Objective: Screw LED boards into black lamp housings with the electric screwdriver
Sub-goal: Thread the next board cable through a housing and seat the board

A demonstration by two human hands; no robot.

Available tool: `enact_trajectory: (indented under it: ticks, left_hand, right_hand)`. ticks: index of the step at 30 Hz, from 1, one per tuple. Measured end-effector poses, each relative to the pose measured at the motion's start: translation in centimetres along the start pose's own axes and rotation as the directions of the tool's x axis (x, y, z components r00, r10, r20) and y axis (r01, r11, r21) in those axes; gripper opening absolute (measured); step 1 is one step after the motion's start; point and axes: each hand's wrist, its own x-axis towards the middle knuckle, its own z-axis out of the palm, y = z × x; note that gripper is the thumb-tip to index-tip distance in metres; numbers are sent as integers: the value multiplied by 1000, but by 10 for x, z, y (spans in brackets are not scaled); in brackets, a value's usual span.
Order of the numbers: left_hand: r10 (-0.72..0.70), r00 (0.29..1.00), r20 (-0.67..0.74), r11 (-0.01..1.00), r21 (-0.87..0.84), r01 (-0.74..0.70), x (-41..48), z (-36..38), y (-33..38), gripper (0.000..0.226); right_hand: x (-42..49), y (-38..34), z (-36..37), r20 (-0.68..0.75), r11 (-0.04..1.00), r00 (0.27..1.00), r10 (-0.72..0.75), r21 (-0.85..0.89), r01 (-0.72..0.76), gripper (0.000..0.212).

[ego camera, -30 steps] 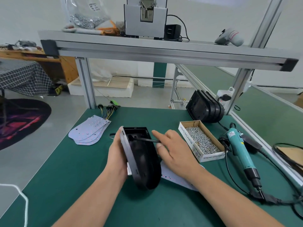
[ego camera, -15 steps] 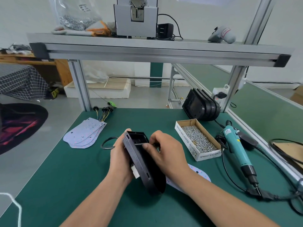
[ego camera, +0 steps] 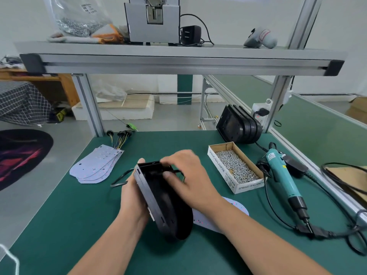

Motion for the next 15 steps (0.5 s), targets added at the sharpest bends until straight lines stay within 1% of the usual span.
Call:
enact_trajectory:
  ticks: [1, 2, 4, 5, 6, 7, 8, 10, 11, 13, 15]
  left_hand:
    - [0, 1000, -12, 1000, 7, 0, 0, -2, 0, 47]
    - [-2, 1000, -27, 1000, 4, 2, 1, -5, 1, 49]
    - [-19, 999, -47, 1000, 23, 20, 1, -6, 2, 50]
    - [-55, 998, -31, 998, 14, 56, -2, -4, 3, 55]
    - [-83, 996, -17, 997, 2, 84, -2, -3, 3, 61]
    - [-79, 997, -17, 997, 8, 79, -3, -1, 4, 63]
    - [-47, 998, -35, 999, 20, 47, -1, -1, 4, 59]
    - [6, 997, -72, 999, 32, -3, 2, -1, 2, 53]
    - [24, 995, -99, 999, 44, -19, 1, 1, 3, 51]
    - [35, 990, -139, 998, 63, -26, 1, 4, 4, 49]
    - [25, 988, -155, 999, 44, -19, 0, 7, 6, 67]
  right_hand:
    - [-2, 5, -4, -17, 998, 998, 64, 12, -64, 22]
    - [-4, 10, -9, 9, 989, 990, 143, 30, -143, 28]
    - [-9, 21, -16, 153, 957, 949, 276, 45, -285, 32]
    - [-11, 25, -19, 221, 945, 926, 307, 46, -325, 29]
    - [-13, 28, -19, 253, 941, 916, 312, 52, -335, 23]
    - [-15, 29, -19, 241, 943, 923, 301, 66, -325, 19]
    - [-15, 28, -18, 198, 947, 937, 289, 83, -310, 17]
    - [-15, 24, -17, 56, 949, 958, 283, 126, -288, 19]
    - [-13, 22, -18, -17, 956, 966, 259, 144, -254, 20]
    - [-11, 17, -19, -125, 987, 983, 136, 106, -123, 23]
    - [-10, 14, -21, -119, 1000, 993, 18, 16, -17, 25]
